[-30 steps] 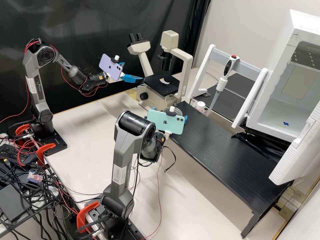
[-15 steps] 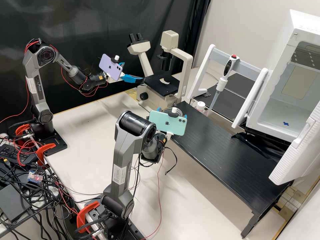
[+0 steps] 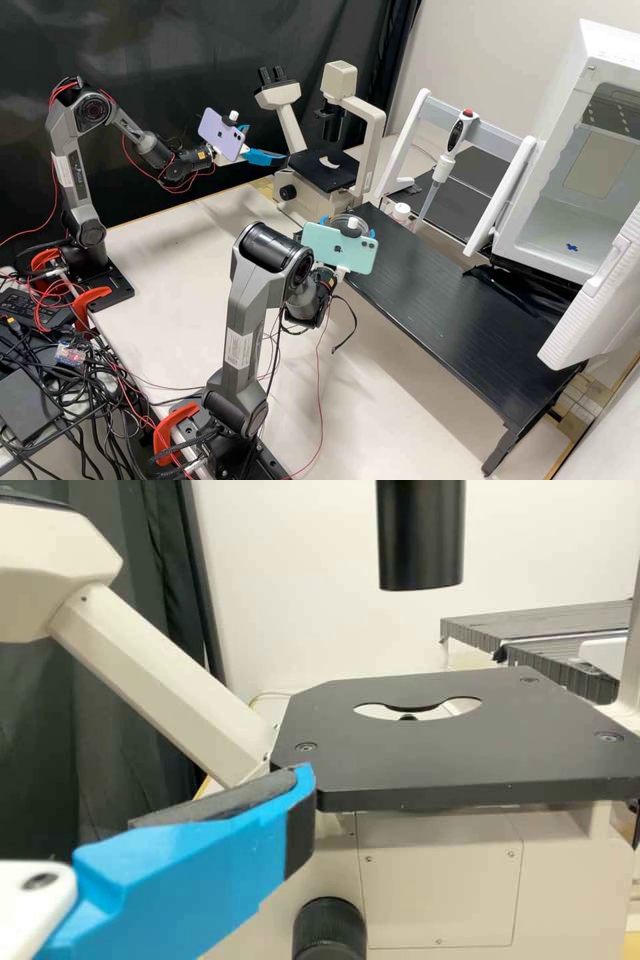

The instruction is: Move the petri dish to the incubator

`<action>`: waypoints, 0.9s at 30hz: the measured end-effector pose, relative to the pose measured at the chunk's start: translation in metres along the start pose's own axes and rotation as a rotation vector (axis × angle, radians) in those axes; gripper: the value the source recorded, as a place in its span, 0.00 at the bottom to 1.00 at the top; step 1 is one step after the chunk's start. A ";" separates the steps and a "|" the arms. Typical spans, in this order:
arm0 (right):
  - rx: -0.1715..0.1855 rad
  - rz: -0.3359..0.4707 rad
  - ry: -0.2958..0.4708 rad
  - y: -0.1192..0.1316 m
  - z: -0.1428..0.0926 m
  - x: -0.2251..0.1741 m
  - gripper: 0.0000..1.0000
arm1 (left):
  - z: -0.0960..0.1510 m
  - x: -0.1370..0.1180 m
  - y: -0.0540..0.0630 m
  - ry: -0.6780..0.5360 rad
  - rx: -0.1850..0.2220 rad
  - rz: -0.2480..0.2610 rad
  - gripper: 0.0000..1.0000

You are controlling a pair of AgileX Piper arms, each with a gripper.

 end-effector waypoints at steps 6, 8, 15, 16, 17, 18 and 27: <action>-0.001 0.001 -0.001 0.003 0.002 -0.001 0.00 | 0.000 0.000 0.000 0.000 0.000 0.000 1.00; -0.002 0.007 -0.001 0.005 0.002 -0.002 0.00 | 0.000 0.000 0.000 0.000 0.000 0.000 1.00; -0.033 0.128 -0.102 0.048 0.024 -0.020 0.00 | 0.000 0.000 0.000 0.000 0.000 0.000 1.00; -0.034 0.148 -0.124 0.054 0.028 -0.023 0.00 | 0.000 0.000 0.000 0.000 0.000 0.000 1.00; -0.033 0.171 -0.145 0.060 0.033 -0.026 0.00 | 0.000 0.000 0.000 0.000 0.000 0.000 1.00; -0.028 0.198 -0.179 0.068 0.041 -0.032 0.00 | 0.000 0.000 0.000 0.000 0.000 0.000 1.00; -0.027 0.435 -0.308 0.144 0.081 -0.059 0.00 | 0.000 0.000 0.000 0.000 0.000 0.000 1.00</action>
